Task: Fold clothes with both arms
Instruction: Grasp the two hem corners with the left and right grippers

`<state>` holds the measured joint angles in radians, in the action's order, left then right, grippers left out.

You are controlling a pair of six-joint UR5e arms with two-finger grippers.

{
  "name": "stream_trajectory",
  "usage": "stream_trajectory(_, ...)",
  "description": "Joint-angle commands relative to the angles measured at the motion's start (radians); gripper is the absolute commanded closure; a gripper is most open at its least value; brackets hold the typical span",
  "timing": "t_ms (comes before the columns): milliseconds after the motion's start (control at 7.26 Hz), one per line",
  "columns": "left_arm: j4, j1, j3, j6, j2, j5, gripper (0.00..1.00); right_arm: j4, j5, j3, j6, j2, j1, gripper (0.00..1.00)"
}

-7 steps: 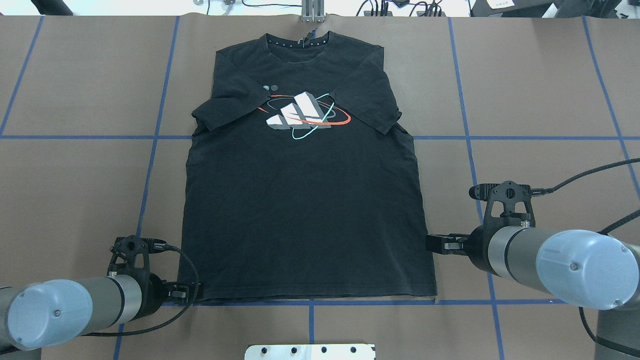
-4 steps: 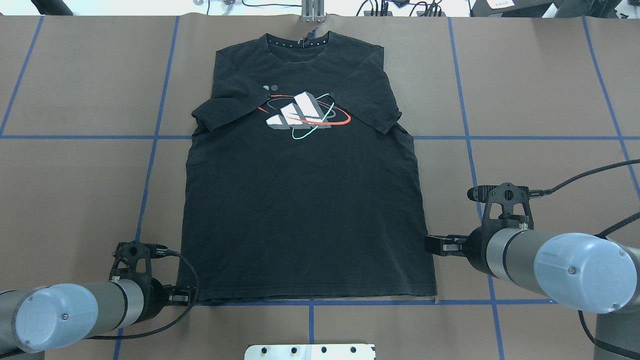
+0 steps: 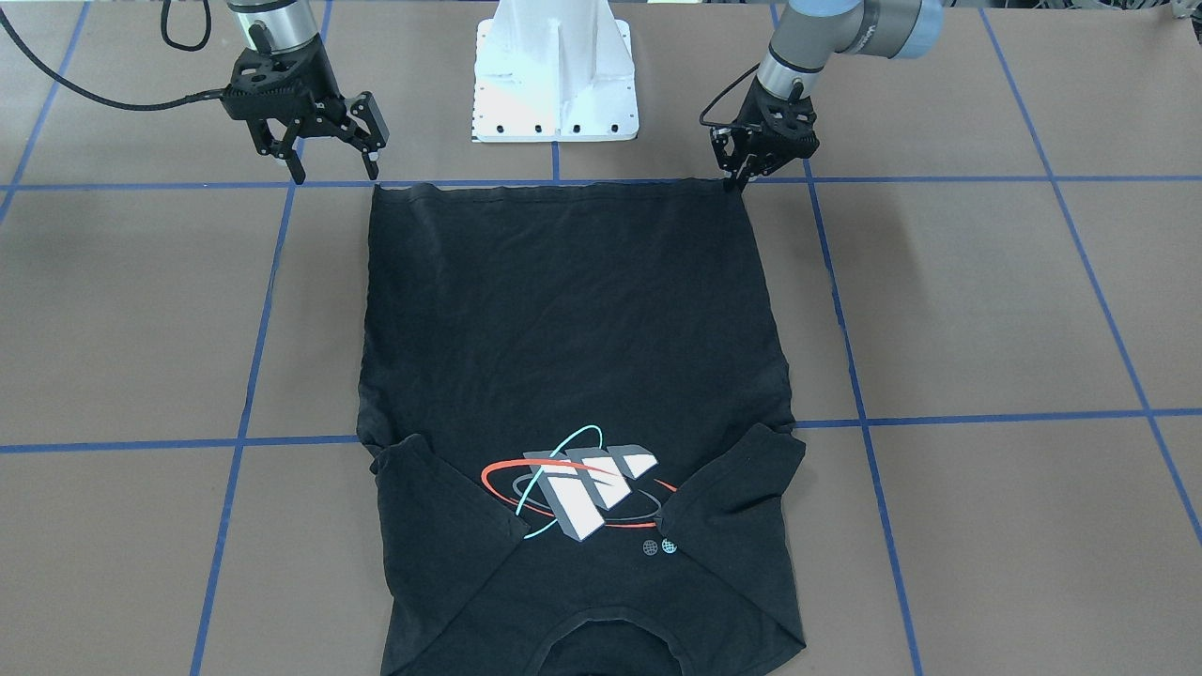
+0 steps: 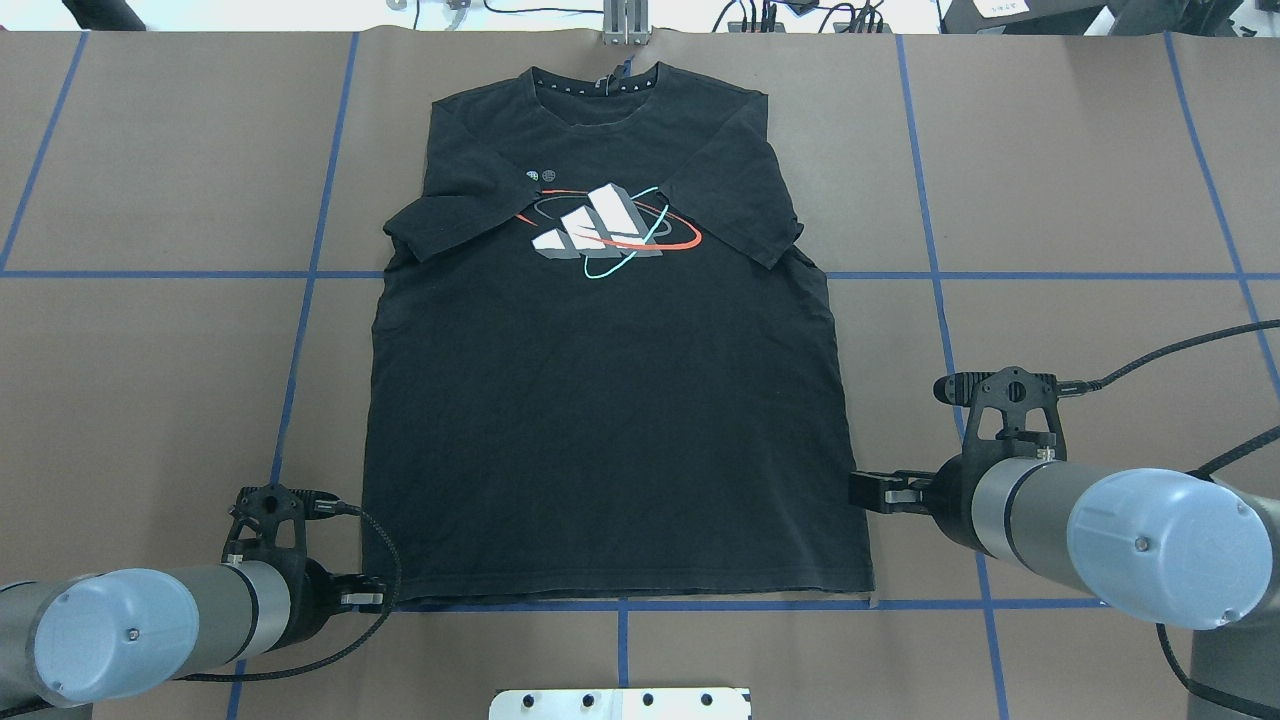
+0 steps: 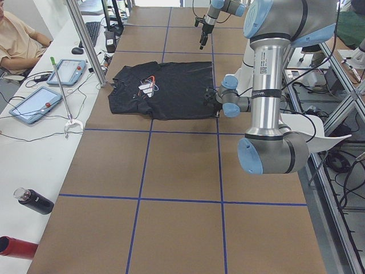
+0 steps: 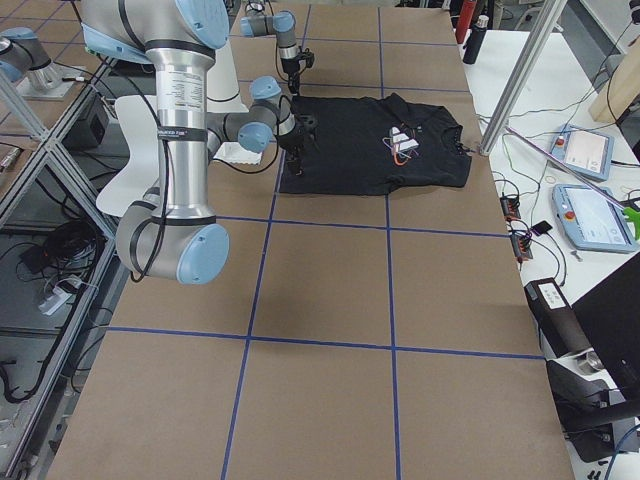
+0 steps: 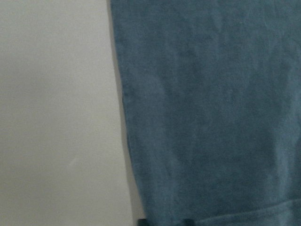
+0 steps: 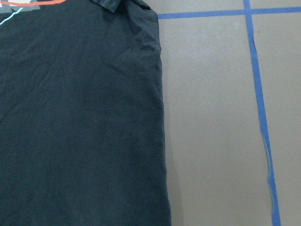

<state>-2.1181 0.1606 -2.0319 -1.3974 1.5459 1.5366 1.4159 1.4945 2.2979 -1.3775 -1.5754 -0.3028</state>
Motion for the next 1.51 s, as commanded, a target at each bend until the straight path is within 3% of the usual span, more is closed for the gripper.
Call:
stream_trajectory(0,0.004,-0.001,-0.005,0.0,-0.006,0.0,0.78,0.0,0.0,0.0,0.002,0.002,0.001,0.0)
stream_trajectory(275,0.006,-0.001,-0.005,0.0,-0.007,0.0,0.82,0.0,0.0,0.0,0.002,0.002,0.002,0.0)
stream_trajectory(551,0.006,-0.001,-0.007,0.0,-0.013,0.0,1.0,0.0,0.0,-0.002,0.0,0.003,0.004,0.0)
stream_trajectory(688,0.006,-0.001,-0.013,0.002,-0.018,0.0,1.0,0.0,0.0,-0.002,-0.017,0.006,0.011,0.0)
stream_trajectory(826,0.006,-0.001,-0.017,0.002,-0.017,0.002,1.0,0.0,-0.026,-0.006,-0.059,0.008,0.054,0.0)
stream_trajectory(964,0.006,-0.001,-0.019,0.002,-0.015,0.0,1.0,0.002,-0.133,-0.021,-0.105,0.008,0.126,0.01)
stream_trajectory(1377,0.006,-0.001,-0.056,0.002,-0.013,0.005,1.0,-0.002,-0.24,-0.132,-0.114,0.014,0.204,0.02)
